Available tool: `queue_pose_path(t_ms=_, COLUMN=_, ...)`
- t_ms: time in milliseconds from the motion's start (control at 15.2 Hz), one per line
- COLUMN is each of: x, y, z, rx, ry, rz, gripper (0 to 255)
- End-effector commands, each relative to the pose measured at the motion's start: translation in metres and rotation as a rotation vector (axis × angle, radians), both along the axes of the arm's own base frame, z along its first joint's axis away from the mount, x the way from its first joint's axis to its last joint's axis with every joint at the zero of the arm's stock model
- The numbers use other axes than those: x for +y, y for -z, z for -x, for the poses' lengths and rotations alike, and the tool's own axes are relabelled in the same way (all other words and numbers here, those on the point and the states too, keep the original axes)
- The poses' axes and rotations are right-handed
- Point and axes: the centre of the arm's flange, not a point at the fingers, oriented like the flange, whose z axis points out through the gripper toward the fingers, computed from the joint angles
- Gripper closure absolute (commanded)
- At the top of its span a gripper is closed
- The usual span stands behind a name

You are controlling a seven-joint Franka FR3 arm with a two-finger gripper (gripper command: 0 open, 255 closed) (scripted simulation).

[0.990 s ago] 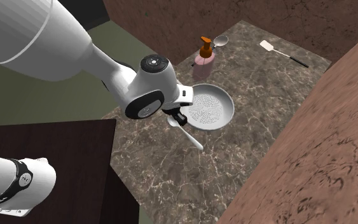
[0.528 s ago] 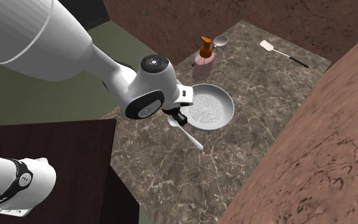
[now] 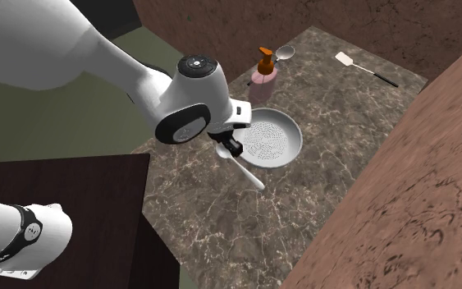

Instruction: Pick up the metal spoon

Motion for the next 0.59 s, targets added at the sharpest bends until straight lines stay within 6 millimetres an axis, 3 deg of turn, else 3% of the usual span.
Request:
queue_pose_path(t_ms=0, x=-0.001, y=-0.010, z=0.001, rx=0.000, ry=0.000, rz=0.000, gripper=255)
queue_pose_path(t_ms=396, x=-0.001, y=-0.042, z=0.001, rx=0.000, ry=0.000, rz=0.000, gripper=255)
queue_pose_path(t_ms=528, x=-0.001, y=-0.043, z=0.001, rx=0.000, ry=0.000, rz=0.000, gripper=255)
